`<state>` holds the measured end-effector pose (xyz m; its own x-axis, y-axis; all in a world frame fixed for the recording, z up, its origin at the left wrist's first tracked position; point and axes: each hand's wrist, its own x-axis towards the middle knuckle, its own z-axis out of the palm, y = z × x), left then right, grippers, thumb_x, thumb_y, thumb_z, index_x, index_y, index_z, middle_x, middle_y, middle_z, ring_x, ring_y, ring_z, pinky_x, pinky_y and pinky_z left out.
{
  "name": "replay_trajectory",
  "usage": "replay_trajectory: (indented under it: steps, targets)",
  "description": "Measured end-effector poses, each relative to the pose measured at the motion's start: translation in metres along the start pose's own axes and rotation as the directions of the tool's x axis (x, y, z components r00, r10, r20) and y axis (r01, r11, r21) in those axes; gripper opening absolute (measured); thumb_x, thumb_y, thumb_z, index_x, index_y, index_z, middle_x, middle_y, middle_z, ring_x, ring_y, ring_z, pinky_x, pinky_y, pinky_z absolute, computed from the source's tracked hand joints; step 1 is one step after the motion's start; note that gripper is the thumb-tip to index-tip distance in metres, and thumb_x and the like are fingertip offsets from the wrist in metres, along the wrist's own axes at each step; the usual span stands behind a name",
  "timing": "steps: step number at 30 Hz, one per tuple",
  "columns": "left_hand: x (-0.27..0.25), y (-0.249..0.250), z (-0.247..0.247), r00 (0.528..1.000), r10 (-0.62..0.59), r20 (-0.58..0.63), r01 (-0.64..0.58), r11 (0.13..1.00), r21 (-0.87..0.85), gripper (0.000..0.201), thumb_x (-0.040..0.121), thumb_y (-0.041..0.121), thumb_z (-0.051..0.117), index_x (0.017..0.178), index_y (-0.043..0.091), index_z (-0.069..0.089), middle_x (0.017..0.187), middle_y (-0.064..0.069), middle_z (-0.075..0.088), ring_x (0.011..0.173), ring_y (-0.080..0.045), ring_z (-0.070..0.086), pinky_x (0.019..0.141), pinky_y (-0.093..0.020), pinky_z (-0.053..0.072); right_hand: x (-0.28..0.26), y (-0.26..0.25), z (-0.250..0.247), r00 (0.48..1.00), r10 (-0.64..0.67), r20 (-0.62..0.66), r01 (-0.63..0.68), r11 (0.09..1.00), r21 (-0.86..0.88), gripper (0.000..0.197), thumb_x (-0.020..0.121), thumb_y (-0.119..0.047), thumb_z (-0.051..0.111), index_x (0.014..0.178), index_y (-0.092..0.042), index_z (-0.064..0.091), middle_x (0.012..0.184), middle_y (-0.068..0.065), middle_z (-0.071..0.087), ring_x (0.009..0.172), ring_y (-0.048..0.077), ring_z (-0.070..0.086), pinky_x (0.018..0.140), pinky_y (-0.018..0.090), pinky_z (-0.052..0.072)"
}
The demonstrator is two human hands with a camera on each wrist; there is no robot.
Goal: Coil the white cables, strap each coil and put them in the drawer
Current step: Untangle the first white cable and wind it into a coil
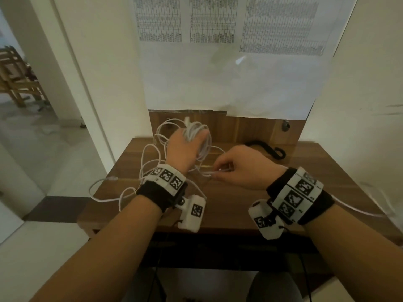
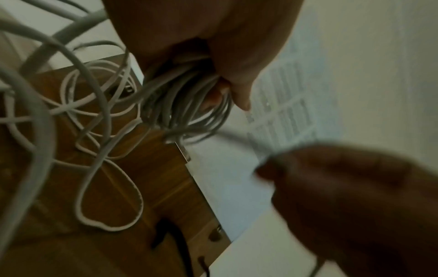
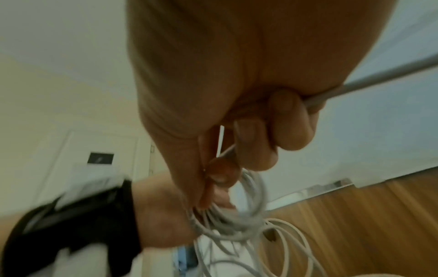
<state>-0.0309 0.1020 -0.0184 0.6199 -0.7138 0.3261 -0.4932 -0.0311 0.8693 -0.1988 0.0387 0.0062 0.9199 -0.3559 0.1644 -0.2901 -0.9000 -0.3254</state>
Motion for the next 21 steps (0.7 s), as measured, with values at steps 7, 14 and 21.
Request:
replay_trajectory:
  steps: [7,14,21]
  targets:
    - [-0.018,0.009,0.013,0.958,-0.172,0.230,0.252,0.888,-0.386,0.075,0.078,0.083,0.044,0.079,0.011,0.066,0.057,-0.003,0.056,0.052,-0.017,0.053,0.055,-0.030,0.044,0.016,0.017,-0.007,0.865,0.216,-0.452,0.008,0.896,0.444,0.018,0.085,-0.033,0.078,0.088,-0.016,0.075,0.080,-0.005,0.069,0.071,0.008,0.061,0.068,0.031,0.053]
    - [-0.026,0.023,0.008,0.914,-0.017,0.405,0.317,0.652,-0.689,0.030,0.099,0.034,0.055,0.099,0.006,0.065,0.051,0.010,0.036,0.040,-0.002,0.028,0.038,-0.015,0.028,0.020,0.015,0.010,0.857,0.426,-0.289,-0.115,0.706,0.699,0.037,0.090,-0.047,0.067,0.113,-0.018,0.065,0.105,0.000,0.070,0.098,0.016,0.067,0.092,0.041,0.056]
    - [-0.039,0.039,0.010,0.931,-0.174,0.321,0.361,0.571,-0.737,0.023,0.104,0.024,0.049,0.100,0.004,0.061,0.040,0.007,0.048,0.031,-0.002,0.044,0.033,-0.013,0.035,0.025,-0.001,0.019,0.858,0.483,-0.174,-0.109,0.503,0.857,0.034,0.098,-0.042,0.057,0.106,-0.013,0.073,0.107,0.019,0.072,0.104,0.037,0.067,0.096,0.057,0.052]
